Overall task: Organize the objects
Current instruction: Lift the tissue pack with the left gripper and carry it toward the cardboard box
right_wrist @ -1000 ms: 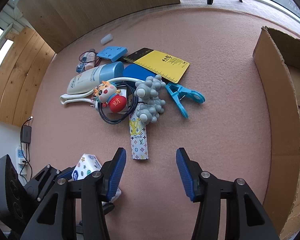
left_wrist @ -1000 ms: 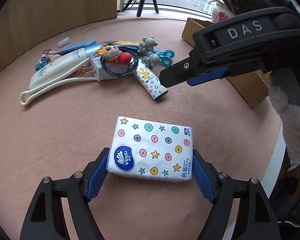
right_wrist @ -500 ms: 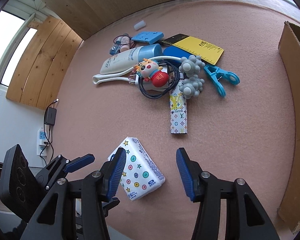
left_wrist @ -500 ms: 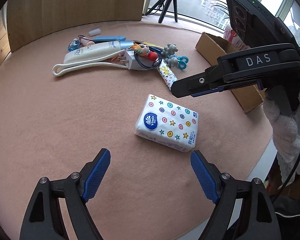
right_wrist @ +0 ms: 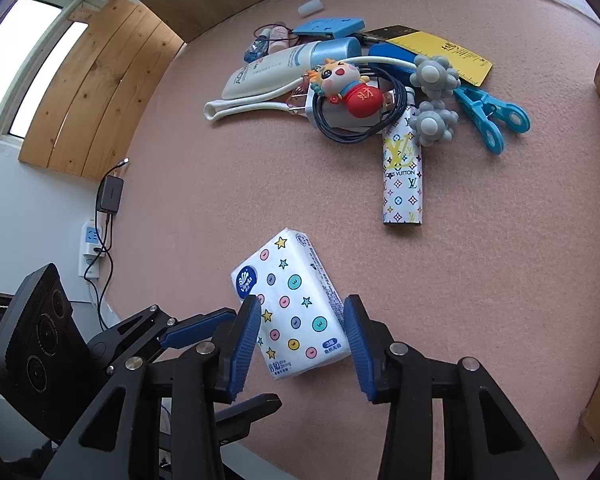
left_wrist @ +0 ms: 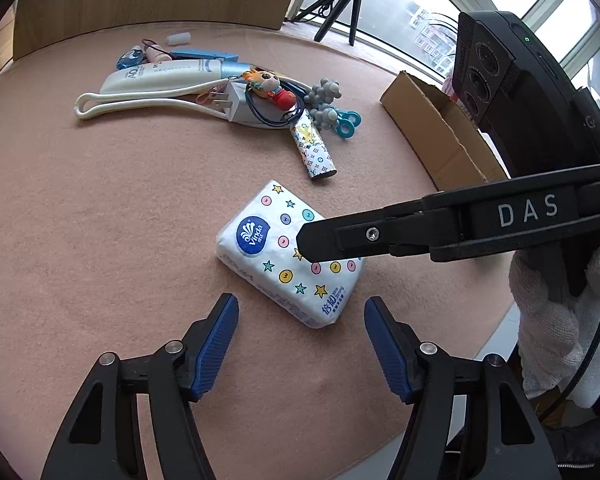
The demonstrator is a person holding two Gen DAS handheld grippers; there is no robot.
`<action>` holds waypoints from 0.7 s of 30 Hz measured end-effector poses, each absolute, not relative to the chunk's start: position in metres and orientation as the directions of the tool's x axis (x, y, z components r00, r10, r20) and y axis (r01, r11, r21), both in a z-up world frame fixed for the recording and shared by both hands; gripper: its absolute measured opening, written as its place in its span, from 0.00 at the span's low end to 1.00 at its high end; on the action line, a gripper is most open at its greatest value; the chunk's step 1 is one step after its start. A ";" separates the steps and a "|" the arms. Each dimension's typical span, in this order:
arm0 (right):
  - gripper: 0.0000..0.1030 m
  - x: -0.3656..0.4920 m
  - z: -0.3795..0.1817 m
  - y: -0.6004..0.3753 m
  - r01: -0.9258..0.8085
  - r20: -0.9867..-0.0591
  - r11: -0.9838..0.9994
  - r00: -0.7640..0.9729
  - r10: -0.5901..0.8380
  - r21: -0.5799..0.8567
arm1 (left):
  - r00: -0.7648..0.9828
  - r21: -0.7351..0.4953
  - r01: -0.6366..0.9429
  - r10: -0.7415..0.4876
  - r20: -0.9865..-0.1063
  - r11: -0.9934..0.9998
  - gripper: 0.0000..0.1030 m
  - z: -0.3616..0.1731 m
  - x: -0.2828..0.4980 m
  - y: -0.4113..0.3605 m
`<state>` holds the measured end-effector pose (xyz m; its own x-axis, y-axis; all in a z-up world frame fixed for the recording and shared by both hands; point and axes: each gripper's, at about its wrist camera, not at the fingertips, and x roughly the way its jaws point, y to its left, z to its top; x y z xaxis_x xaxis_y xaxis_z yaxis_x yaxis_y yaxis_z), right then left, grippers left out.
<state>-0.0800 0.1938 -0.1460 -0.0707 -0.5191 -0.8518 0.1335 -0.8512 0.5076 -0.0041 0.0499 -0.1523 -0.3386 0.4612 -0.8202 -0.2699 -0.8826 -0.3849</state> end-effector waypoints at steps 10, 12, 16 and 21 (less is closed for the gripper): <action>0.38 -0.074 -0.149 0.188 0.126 -0.843 -0.842 -0.061 -0.534 0.524 | -0.332 -0.394 -0.266 0.467 -0.820 -0.880 0.58 -0.157 -0.009 0.055; 0.37 -0.072 -0.148 0.192 0.114 -0.838 -0.839 -0.074 -0.541 0.531 | -0.337 -0.396 -0.263 0.469 -0.816 -0.880 0.58 -0.154 -0.009 0.057; 0.35 -0.067 -0.137 0.201 0.120 -0.837 -0.842 -0.108 -0.537 0.525 | -0.363 -0.377 -0.295 0.468 -0.806 -0.878 0.58 -0.141 -0.008 0.068; 0.35 -0.058 -0.118 0.221 0.117 -0.837 -0.853 -0.167 -0.521 0.508 | -0.383 -0.379 -0.330 0.490 -0.783 -0.864 0.58 -0.124 -0.010 0.089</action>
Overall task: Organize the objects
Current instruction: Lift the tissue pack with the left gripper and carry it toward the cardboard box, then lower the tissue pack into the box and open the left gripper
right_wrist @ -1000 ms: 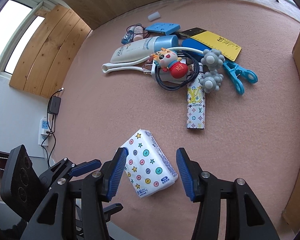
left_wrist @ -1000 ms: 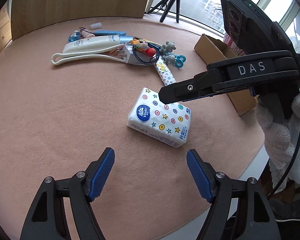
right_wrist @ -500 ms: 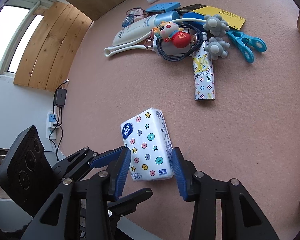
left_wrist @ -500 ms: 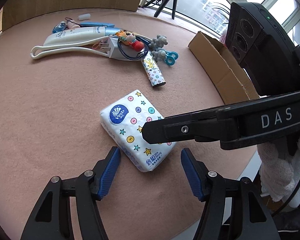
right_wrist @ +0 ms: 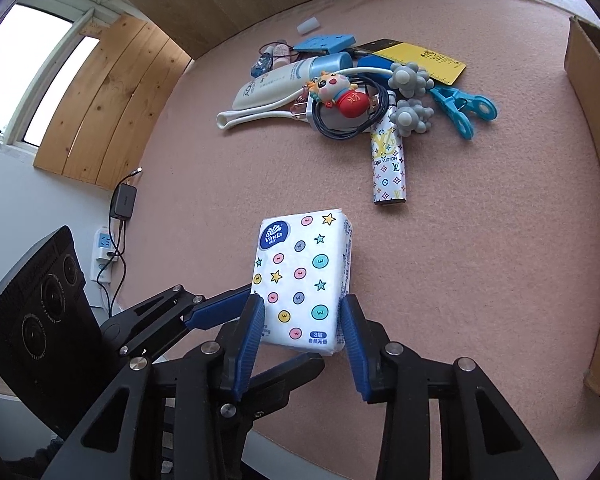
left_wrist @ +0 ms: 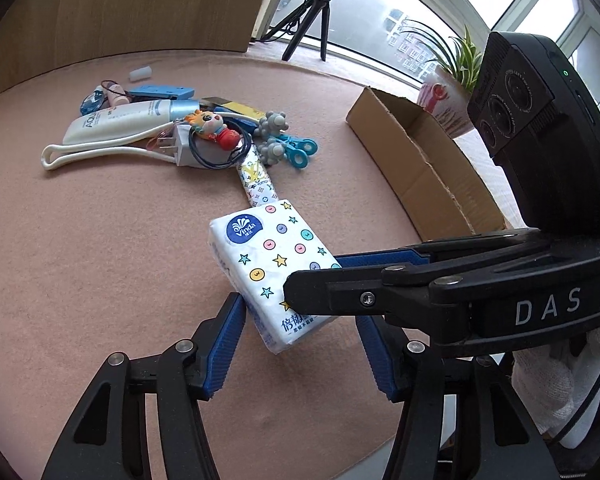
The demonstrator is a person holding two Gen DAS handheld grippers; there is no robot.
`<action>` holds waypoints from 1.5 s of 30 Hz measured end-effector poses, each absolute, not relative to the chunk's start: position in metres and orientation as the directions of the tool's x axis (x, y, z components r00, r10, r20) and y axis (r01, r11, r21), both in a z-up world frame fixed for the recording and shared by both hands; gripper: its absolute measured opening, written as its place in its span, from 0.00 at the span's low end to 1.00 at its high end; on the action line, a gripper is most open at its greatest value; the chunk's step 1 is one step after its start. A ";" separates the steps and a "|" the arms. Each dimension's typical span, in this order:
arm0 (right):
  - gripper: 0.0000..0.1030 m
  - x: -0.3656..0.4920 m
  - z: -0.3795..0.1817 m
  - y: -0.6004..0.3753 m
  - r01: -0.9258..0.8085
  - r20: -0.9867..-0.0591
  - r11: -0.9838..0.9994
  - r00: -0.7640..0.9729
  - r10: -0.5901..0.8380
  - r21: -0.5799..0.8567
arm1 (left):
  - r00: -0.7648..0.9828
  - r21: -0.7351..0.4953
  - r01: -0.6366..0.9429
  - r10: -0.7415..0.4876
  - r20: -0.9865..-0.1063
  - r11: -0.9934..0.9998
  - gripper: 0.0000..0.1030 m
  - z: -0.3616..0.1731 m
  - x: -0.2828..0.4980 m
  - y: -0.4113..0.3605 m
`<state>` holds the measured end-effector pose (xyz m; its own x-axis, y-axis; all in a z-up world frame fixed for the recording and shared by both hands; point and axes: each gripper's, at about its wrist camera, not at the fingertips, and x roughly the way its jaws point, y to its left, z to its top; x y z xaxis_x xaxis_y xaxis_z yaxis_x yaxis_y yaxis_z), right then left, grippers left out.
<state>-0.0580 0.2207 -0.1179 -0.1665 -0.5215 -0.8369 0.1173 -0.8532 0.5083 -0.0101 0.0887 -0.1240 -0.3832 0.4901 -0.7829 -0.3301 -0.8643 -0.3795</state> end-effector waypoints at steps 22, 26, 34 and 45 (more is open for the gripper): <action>0.35 -0.016 -0.037 0.375 -0.051 -0.813 -0.905 -0.463 -0.353 0.422 | -0.358 -0.359 -0.598 0.639 -0.681 -0.717 0.58 -0.055 -0.046 0.265; 0.35 -0.013 -0.040 0.396 -0.092 -0.817 -0.906 -0.476 -0.324 0.413 | -0.337 -0.355 -0.618 0.644 -0.687 -0.702 0.58 -0.058 -0.053 0.293; 0.35 -0.013 -0.045 0.418 -0.127 -0.837 -0.921 -0.477 -0.268 0.368 | -0.333 -0.315 -0.629 0.612 -0.718 -0.711 0.61 -0.066 -0.062 0.315; 0.55 -0.015 -0.042 0.416 -0.164 -0.833 -0.933 -0.518 -0.195 0.321 | -0.398 -0.301 -0.489 0.516 -0.758 -0.819 0.63 -0.077 -0.078 0.250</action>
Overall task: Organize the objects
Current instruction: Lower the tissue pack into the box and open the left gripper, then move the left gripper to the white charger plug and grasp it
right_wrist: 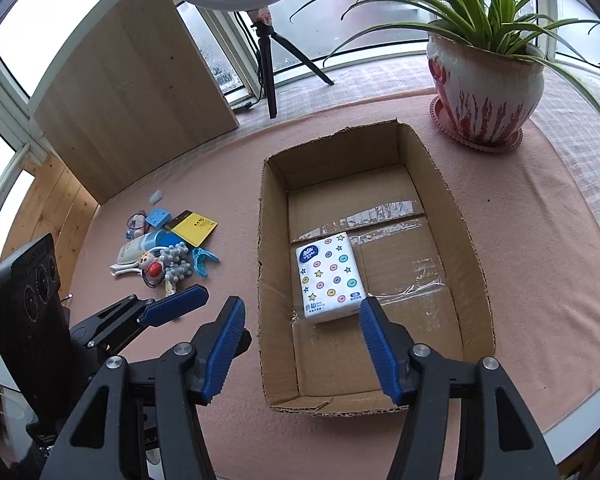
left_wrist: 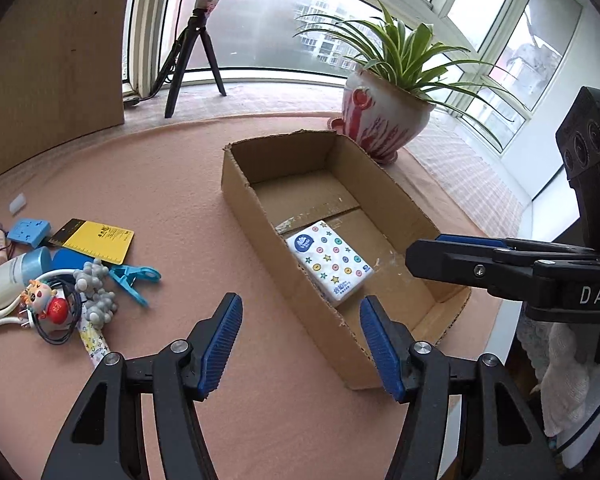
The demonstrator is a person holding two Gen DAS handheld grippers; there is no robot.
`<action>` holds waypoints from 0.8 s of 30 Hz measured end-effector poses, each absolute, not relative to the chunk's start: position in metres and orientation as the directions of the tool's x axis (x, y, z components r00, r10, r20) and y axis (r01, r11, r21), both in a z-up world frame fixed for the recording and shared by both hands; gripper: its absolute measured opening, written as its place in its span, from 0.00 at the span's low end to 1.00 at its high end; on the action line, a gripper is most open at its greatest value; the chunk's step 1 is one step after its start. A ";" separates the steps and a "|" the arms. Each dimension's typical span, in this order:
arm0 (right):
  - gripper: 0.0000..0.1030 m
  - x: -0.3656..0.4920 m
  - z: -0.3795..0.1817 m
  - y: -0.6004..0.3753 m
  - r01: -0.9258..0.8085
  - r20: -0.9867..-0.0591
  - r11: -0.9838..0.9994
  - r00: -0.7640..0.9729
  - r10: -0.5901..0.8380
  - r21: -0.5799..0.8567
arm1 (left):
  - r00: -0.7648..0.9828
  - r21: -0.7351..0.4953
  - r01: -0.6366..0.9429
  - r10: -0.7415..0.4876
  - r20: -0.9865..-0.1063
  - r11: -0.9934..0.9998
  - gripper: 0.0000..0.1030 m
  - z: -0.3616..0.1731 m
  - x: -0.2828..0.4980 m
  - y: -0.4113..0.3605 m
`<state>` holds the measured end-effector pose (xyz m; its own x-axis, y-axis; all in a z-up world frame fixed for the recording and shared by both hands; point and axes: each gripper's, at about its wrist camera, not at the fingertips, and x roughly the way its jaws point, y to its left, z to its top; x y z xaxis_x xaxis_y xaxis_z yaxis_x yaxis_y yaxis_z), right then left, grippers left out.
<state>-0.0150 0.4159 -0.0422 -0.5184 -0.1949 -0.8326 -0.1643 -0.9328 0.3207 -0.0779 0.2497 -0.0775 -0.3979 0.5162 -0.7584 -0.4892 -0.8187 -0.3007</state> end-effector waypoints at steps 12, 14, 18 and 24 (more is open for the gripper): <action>0.54 -0.020 -0.048 0.374 -0.110 -0.818 -0.930 -0.521 -0.246 0.350 | -0.422 -0.312 -0.203 0.370 -0.827 -0.928 0.63 -0.116 -0.099 0.120; 0.54 -0.021 -0.054 0.366 -0.102 -0.824 -0.929 -0.505 -0.259 0.355 | -0.424 -0.317 -0.147 0.349 -0.836 -0.937 0.63 -0.121 -0.103 0.099; 0.54 -0.024 -0.064 0.351 -0.093 -0.830 -0.925 -0.482 -0.282 0.369 | -0.422 -0.346 -0.038 0.329 -0.845 -0.938 0.63 -0.132 -0.119 0.068; 0.54 -0.025 -0.070 0.336 -0.083 -0.835 -0.925 -0.465 -0.294 0.371 | -0.427 -0.367 0.029 0.321 -0.846 -0.930 0.63 -0.133 -0.145 0.056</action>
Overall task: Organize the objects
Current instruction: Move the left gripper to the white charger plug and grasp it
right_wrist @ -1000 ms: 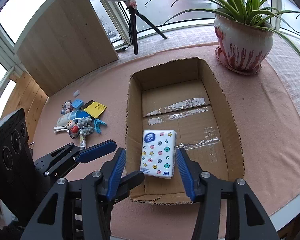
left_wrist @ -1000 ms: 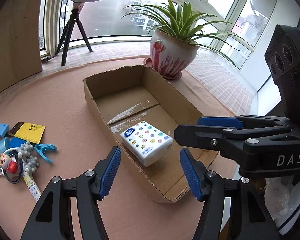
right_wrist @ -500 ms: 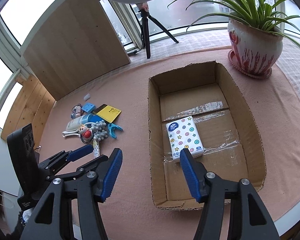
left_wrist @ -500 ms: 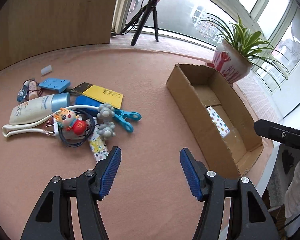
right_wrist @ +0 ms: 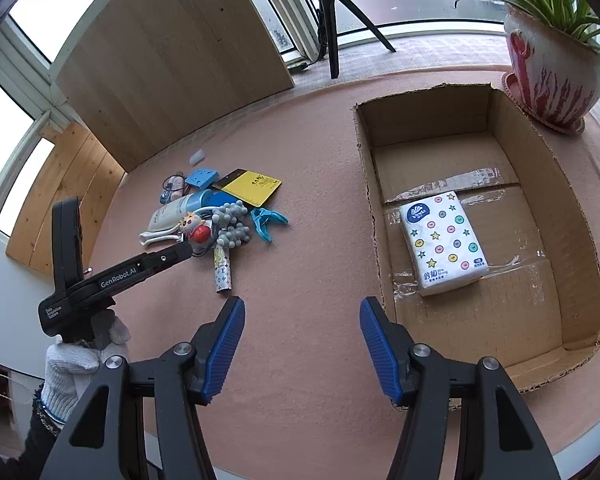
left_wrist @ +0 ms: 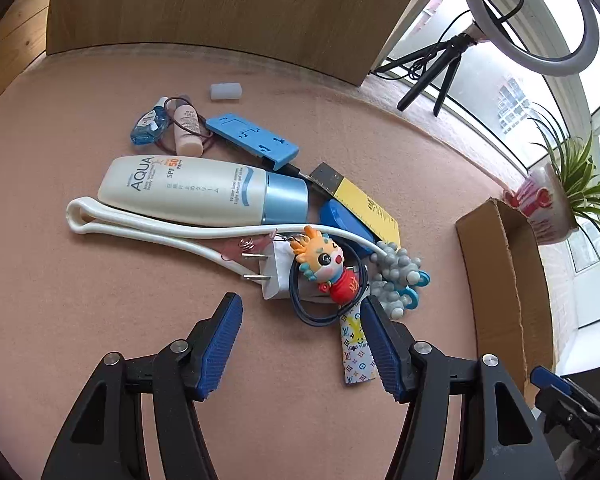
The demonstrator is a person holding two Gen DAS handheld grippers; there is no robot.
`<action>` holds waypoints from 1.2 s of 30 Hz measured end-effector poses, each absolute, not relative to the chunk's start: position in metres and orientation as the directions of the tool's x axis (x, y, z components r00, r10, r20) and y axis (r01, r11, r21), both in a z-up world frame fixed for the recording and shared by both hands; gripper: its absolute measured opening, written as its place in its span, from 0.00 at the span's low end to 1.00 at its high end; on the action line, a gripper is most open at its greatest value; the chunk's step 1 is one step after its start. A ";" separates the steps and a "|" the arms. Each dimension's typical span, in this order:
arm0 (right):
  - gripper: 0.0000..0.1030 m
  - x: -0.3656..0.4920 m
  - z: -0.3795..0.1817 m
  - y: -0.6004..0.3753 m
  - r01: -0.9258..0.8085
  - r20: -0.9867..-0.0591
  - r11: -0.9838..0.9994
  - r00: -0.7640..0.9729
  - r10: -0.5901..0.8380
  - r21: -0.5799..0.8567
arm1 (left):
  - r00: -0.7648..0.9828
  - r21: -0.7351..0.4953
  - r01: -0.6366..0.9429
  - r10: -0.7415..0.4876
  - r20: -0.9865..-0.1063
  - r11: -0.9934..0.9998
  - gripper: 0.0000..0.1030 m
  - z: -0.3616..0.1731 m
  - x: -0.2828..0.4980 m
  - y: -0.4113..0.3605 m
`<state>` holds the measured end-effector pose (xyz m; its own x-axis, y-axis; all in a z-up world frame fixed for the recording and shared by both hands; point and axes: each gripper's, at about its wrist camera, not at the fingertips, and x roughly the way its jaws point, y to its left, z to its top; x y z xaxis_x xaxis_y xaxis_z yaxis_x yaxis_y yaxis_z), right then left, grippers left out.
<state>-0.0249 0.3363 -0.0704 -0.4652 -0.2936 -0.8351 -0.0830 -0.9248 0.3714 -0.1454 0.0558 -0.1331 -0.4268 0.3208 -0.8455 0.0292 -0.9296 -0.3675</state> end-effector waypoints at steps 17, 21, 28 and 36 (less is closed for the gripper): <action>0.54 -0.013 -0.079 0.350 -0.151 -0.849 -0.916 -0.454 -0.270 0.372 | -0.406 -0.342 0.033 0.300 -0.863 -0.939 0.63 -0.150 -0.189 0.066; 0.55 -0.015 -0.079 0.346 -0.144 -0.852 -0.921 -0.452 -0.263 0.361 | -0.417 -0.329 -0.002 0.300 -0.858 -0.944 0.60 -0.145 -0.173 0.067; 0.59 -0.021 -0.080 0.338 -0.127 -0.855 -0.929 -0.450 -0.258 0.346 | -0.413 -0.312 -0.063 0.309 -0.856 -0.948 0.50 -0.145 -0.137 0.070; 0.60 -0.024 -0.081 0.328 -0.109 -0.858 -0.936 -0.446 -0.254 0.334 | -0.382 -0.352 -0.133 0.376 -0.845 -0.927 0.39 -0.146 -0.096 0.074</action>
